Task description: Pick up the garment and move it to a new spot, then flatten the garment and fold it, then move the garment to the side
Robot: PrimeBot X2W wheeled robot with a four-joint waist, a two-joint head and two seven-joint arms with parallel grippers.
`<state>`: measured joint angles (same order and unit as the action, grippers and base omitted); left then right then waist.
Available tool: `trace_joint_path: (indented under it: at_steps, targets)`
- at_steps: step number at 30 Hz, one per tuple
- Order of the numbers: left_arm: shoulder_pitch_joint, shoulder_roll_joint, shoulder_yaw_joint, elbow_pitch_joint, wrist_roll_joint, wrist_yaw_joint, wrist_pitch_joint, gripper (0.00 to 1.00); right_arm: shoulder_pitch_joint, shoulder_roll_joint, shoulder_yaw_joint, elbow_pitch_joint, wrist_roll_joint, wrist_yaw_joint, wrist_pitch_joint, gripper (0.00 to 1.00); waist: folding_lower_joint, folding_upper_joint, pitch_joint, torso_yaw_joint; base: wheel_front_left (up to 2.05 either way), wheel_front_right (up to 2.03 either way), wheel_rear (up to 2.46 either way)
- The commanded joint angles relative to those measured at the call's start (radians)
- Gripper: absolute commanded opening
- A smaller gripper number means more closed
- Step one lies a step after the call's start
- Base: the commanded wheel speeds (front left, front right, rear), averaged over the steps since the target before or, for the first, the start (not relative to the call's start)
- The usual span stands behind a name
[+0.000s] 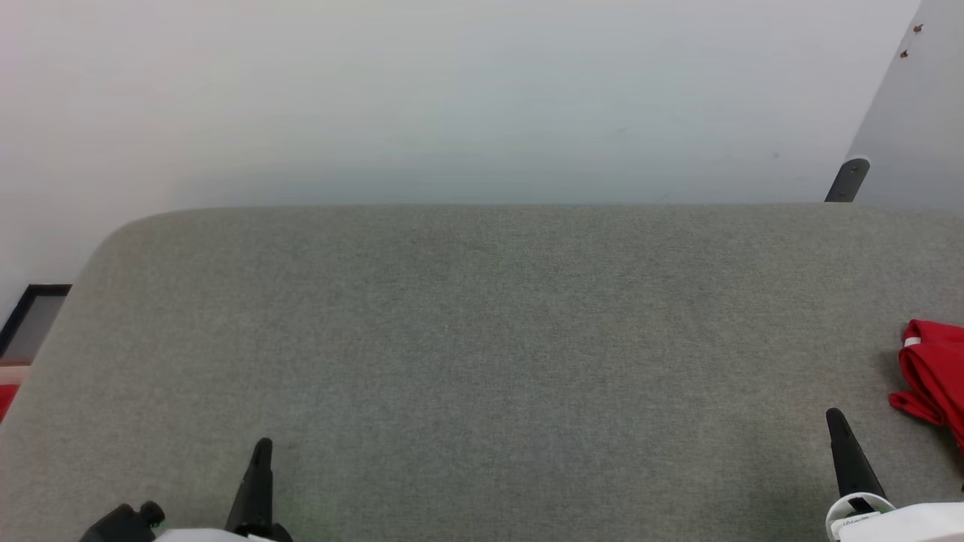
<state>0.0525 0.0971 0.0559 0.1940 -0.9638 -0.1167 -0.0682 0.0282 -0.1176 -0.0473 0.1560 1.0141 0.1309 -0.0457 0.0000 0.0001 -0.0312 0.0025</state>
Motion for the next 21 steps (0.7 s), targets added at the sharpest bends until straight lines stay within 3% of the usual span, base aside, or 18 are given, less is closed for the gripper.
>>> trace_joint_path:
  at_steps: [1, 21]
  targets:
    - [-0.027, 0.001, 0.007, -0.008, -0.035, -0.007, 0.009, 0.0, -0.026, 0.001, -0.007, -0.004, 0.034, 0.0, 0.008, 0.0, 0.0, -0.0001, 0.001, 0.0, 0.0, 0.0, 0.0]
    - [-0.074, -0.015, 0.025, 0.012, -0.238, -0.01, 0.068, 0.0, -0.066, 0.021, -0.026, 0.026, 0.223, 0.0, 0.056, 0.0, 0.0, -0.0001, 0.01, -0.001, 0.0, 0.0, 0.0]
